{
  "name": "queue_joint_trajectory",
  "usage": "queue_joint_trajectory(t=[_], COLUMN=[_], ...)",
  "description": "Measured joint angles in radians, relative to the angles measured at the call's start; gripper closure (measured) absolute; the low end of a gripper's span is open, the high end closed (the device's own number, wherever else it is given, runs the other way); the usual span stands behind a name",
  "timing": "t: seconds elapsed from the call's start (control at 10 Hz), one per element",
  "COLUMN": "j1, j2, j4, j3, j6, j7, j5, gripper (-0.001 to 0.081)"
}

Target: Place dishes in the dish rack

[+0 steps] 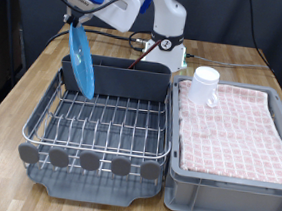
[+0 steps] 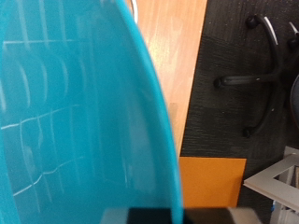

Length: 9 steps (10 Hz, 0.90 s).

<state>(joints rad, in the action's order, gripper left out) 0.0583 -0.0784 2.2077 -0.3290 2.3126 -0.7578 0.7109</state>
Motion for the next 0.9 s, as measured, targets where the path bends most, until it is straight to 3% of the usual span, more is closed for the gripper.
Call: queue_joint_trajectory(t=[0.5,0.9], j1=[0.000,-0.001], j2=[0.067,0.115], j4=[0.017,0.048], j3=[-0.023,-0.057], j6=[0.069,0.154], j7=[-0.062,-0.126], j5=[0.153,0.218], gripper=[0.0787,0.0787])
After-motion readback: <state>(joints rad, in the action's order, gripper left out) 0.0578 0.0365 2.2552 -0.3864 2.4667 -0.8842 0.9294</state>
